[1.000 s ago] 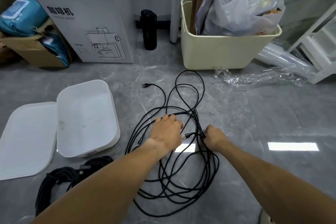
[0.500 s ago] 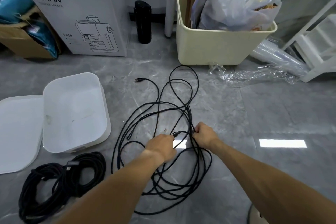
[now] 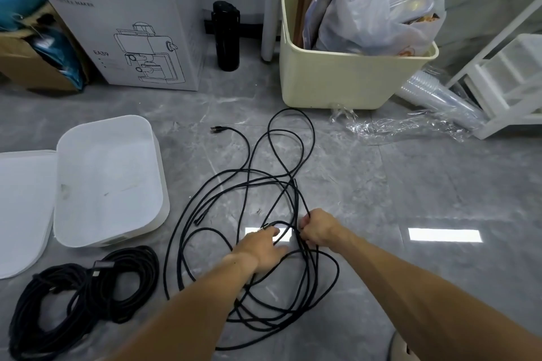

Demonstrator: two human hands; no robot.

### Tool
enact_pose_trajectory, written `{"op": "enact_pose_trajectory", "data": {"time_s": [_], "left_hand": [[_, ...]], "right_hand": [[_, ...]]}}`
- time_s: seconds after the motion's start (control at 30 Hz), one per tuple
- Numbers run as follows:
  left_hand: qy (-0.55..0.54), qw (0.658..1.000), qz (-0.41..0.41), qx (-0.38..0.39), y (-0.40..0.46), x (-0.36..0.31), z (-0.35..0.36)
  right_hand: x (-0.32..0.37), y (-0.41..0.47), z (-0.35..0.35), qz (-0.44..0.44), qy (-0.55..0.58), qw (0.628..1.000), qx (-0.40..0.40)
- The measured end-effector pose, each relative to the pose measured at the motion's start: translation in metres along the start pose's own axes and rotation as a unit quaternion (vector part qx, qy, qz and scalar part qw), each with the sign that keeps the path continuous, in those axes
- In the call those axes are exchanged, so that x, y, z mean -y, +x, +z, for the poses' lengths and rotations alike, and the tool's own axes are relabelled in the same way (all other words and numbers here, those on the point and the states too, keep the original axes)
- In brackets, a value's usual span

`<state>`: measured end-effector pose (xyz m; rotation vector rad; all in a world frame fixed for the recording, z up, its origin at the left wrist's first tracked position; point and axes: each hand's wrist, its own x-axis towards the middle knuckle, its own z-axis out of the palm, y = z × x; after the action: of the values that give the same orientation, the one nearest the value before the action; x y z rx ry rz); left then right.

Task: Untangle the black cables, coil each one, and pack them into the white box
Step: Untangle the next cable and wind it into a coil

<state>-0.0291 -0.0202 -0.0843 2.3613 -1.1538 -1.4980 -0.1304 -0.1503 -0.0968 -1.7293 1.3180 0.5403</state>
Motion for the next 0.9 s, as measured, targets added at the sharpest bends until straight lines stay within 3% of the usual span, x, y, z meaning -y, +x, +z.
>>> {"op": "enact_pose_trajectory", "data": {"time_s": [0.13, 0.5, 0.77, 0.9], "left_hand": [[-0.073, 0.997, -0.010, 0.025, -0.003, -0.010, 0.004], [-0.072, 0.994, 0.026, 0.083, -0.009, -0.006, 0.002], [-0.036, 0.999, 0.022, 0.028, -0.016, -0.004, -0.007], [-0.044, 0.999, 0.027, -0.008, -0.018, -0.007, -0.014]], "right_hand": [[0.002, 0.000, 0.011, -0.023, -0.097, 0.993, -0.066], [0.001, -0.001, 0.010, -0.063, -0.197, 0.977, -0.043], [0.005, -0.020, -0.001, -0.076, -0.186, 0.978, -0.051], [0.015, -0.032, -0.008, -0.113, -0.070, 0.989, -0.057]]}}
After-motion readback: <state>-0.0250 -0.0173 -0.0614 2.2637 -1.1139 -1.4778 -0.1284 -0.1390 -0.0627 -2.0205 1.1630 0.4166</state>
